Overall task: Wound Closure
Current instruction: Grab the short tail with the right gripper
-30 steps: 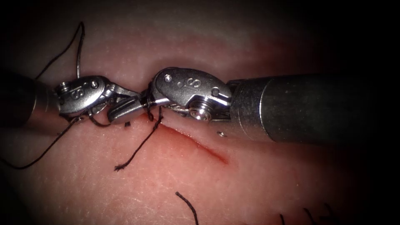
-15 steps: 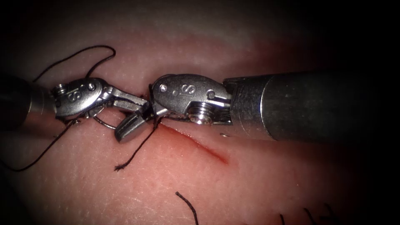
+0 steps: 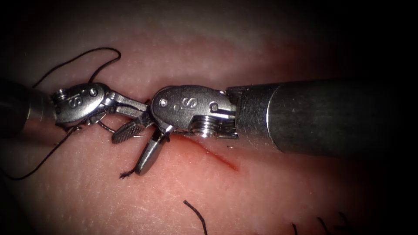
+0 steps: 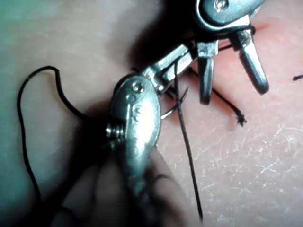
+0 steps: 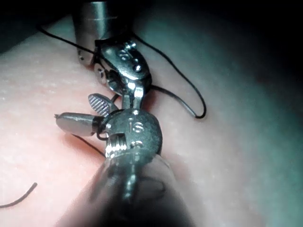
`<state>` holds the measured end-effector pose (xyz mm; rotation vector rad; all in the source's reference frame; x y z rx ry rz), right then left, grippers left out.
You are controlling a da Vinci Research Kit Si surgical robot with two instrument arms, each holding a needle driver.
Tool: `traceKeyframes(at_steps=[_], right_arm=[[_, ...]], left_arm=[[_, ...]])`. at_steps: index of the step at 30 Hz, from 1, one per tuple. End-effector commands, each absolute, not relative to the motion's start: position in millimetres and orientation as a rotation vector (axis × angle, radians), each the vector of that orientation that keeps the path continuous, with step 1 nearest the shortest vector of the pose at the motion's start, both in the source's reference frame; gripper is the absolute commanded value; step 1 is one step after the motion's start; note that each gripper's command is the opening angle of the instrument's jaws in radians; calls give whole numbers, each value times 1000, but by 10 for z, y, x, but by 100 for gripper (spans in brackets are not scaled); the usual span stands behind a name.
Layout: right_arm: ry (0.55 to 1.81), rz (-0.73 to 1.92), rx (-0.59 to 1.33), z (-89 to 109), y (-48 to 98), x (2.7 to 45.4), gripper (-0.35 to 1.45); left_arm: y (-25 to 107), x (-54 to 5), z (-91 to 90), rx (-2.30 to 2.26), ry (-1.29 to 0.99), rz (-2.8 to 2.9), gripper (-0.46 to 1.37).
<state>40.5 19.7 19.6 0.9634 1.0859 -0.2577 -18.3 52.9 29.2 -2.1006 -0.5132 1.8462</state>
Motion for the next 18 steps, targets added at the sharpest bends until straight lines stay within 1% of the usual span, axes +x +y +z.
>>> traceKeyframes(at_steps=[1, 3, 9, 10, 13, 18], right_arm=[[1068, -266, 964, 196, 196, 406, 89], [1051, -279, 962, 197, 191, 407, 87], [1024, -313, 950, 198, 179, 412, 90], [1015, -326, 946, 199, 177, 413, 88], [997, -345, 941, 200, 171, 417, 70], [996, -358, 932, 201, 169, 420, 61]], left_arm=[[529, -182, 292, -2104, -518, 1847, -35], [528, -181, 293, -2105, -518, 1848, -35], [525, -181, 295, -2106, -515, 1851, -35], [525, -181, 295, -2106, -515, 1851, -35], [526, -181, 296, -2107, -515, 1851, -35], [525, -181, 296, -2106, -514, 1852, -35]])
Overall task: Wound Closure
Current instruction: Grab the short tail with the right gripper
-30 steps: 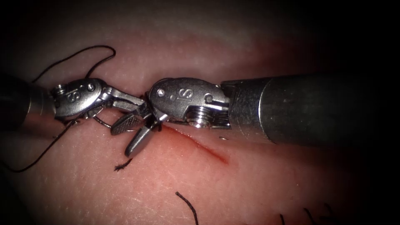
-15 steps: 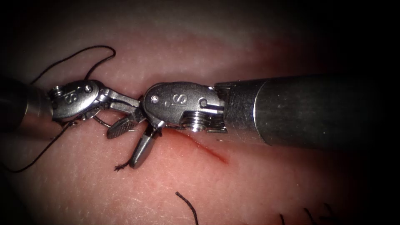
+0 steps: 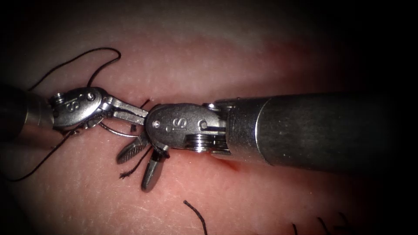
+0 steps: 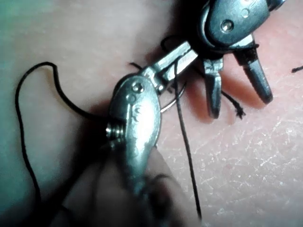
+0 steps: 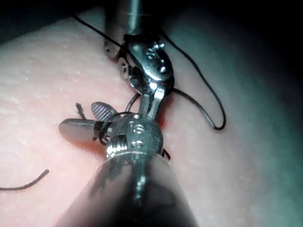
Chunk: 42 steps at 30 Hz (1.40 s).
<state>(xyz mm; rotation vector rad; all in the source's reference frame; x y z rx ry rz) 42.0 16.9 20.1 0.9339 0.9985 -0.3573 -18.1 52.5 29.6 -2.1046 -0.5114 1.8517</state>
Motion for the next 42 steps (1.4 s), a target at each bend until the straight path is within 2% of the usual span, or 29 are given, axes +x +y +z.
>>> traceKeyframes(at_steps=[1, 7, 11, 16, 29, 42], right_arm=[[995, -364, 929, 201, 168, 421, 57], [889, -430, 914, 209, 155, 425, 27], [801, -471, 906, 217, 145, 426, -3], [794, -474, 904, 220, 143, 426, -35], [847, -473, 831, 204, 177, 419, -35], [1036, -362, 812, 200, 194, 394, -35]], left_arm=[[525, -181, 296, -2110, -509, 1856, -35], [523, -178, 296, -2111, -510, 1857, -35], [523, -175, 296, -2114, -514, 1857, -35], [522, -174, 296, -2115, -514, 1858, -35], [515, -172, 299, -2117, -507, 1865, -35], [512, -167, 298, -2118, -511, 1866, -35]])
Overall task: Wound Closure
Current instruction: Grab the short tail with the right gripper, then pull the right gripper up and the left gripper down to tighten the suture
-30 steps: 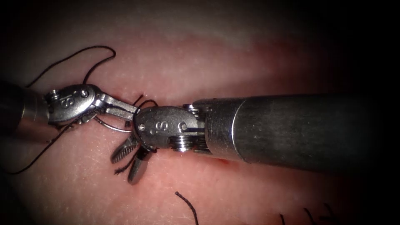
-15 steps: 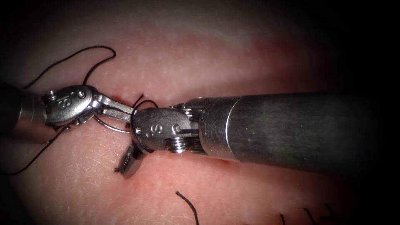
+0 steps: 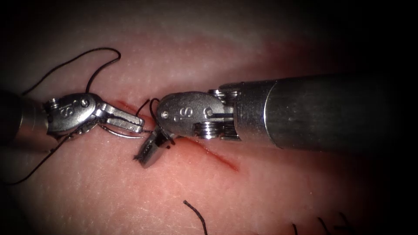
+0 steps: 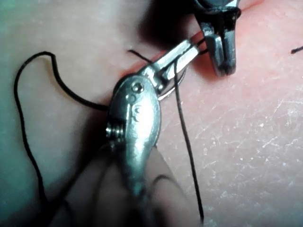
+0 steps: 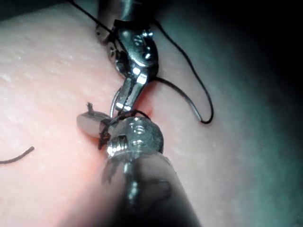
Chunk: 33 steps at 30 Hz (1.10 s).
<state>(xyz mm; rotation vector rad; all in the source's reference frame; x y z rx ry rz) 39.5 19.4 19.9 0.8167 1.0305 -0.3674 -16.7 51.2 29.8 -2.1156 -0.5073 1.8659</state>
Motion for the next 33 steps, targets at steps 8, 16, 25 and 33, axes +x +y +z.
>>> traceKeyframes(at_steps=[8, 16, 25, 33], right_arm=[[1162, -247, 788, 200, 216, 369, -35], [1228, -132, 763, 202, 241, 352, -35], [1269, -46, 745, 211, 250, 344, -35], [1264, 26, 725, 223, 262, 338, -35]], left_arm=[[507, -166, 292, -2113, -508, 1868, -35], [498, -166, 283, -2110, -506, 1871, -35], [481, -160, 269, -2108, -504, 1877, -35], [462, -154, 252, -2107, -504, 1882, -35]])
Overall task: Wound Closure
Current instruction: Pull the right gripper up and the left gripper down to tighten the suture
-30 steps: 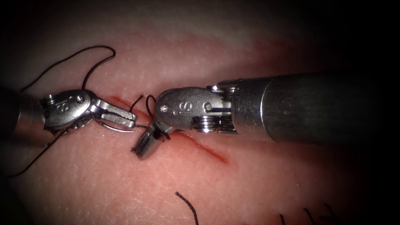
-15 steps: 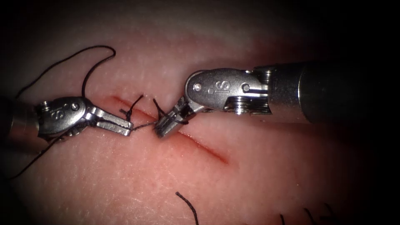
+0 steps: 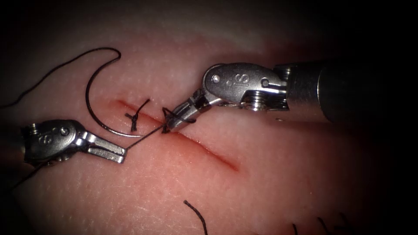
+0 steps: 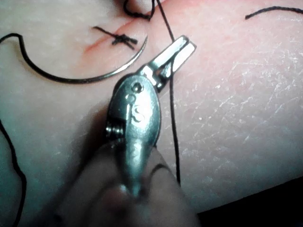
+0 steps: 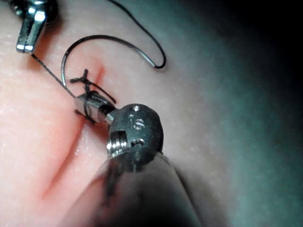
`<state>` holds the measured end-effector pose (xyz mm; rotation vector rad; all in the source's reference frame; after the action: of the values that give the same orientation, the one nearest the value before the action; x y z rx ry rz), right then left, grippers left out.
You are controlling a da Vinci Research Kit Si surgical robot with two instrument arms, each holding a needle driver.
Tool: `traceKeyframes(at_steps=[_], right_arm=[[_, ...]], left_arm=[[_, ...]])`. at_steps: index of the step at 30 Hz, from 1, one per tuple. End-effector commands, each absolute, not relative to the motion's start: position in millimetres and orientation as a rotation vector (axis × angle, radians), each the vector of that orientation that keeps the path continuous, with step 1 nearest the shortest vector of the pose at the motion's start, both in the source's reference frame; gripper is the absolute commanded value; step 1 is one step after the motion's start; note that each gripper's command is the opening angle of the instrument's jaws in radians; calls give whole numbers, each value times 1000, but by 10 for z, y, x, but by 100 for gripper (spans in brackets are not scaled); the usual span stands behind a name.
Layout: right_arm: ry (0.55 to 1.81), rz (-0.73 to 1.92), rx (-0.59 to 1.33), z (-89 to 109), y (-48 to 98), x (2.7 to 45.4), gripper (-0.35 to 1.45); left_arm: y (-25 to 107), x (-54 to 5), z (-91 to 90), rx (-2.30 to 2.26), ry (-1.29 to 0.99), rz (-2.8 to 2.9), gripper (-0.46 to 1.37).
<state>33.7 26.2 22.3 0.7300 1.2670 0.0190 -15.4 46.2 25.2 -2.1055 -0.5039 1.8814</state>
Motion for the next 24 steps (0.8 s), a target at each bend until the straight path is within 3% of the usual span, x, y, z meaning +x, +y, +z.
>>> traceKeyframes(at_steps=[1, 24], right_arm=[[1258, 37, 720, 226, 265, 336, -35], [1219, 95, 684, 244, 279, 325, -35]], left_arm=[[458, -153, 250, -2106, -502, 1884, -35], [365, -142, 216, -2087, -525, 1886, -35]])
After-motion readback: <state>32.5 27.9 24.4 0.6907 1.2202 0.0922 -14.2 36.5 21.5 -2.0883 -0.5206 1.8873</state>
